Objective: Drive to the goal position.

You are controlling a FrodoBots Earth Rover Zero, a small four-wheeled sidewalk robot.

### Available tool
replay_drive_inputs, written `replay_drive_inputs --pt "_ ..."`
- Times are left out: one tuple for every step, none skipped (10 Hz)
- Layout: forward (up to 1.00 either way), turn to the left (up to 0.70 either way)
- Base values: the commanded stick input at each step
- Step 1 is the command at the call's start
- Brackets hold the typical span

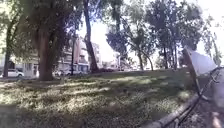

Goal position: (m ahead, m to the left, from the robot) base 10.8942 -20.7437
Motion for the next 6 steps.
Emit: replay_drive_inputs --pt "-0.70 0.00" --pt "-0.70 0.00" --pt "-0.70 0.00" --pt "-0.70 0.00" --pt "-0.27 0.00" --pt "0.00 0.00"
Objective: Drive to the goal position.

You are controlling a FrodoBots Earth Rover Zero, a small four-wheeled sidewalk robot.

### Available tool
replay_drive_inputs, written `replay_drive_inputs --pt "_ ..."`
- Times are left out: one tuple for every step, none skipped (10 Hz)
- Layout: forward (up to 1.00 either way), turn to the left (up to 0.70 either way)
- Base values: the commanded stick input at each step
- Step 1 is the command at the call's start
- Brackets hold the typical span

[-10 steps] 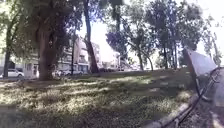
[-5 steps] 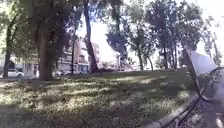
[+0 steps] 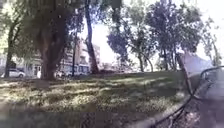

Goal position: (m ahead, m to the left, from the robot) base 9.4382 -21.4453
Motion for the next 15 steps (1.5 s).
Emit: replay_drive_inputs --pt "0.00 0.00" --pt "0.00 0.00" --pt "0.00 0.00" --pt "0.00 0.00" --pt "-0.30 0.00" --pt "-0.70 0.00" --pt "-0.70 0.00" --pt "-0.70 0.00" --pt "-0.70 0.00" --pt "-0.70 0.00" --pt "-0.70 0.00" --pt "-0.46 0.00" --pt "-0.09 0.00" --pt "-0.02 0.00" --pt "0.00 0.68"
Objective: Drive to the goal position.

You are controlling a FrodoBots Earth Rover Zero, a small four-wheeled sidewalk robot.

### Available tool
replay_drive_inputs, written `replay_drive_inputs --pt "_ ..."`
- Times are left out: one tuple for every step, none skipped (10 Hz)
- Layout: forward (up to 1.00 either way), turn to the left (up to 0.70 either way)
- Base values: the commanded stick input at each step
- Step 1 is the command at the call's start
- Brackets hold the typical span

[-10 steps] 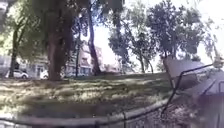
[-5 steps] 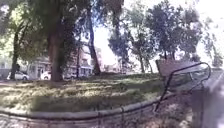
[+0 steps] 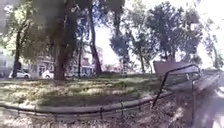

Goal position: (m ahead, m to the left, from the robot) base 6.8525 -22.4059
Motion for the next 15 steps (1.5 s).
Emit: replay_drive_inputs --pt "0.00 0.70" --pt "0.00 0.70" --pt "0.00 0.70" --pt "0.00 0.70" --pt "0.00 0.70" --pt "0.00 0.70" --pt "0.00 0.08" --pt "-0.70 0.00" --pt "-0.70 0.00" --pt "-0.70 0.00" --pt "-0.70 -0.22" --pt "-0.70 -0.35" --pt "-0.70 -0.35" --pt "-0.70 -0.35" --pt "-0.70 -0.35"
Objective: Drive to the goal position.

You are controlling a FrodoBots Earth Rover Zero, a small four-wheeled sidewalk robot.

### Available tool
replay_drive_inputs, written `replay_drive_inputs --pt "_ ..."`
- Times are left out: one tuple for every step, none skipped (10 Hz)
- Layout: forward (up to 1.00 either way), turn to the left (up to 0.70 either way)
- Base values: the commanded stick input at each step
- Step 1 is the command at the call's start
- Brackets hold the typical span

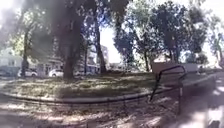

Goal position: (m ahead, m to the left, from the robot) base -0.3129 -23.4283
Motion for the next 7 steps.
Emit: replay_drive_inputs --pt "-0.70 -0.35" --pt "-0.70 -0.35" --pt "-0.70 -0.35" --pt "-0.70 -0.35" --pt "-0.70 -0.35" --pt "-0.70 -0.35" --pt "-0.70 -0.35"
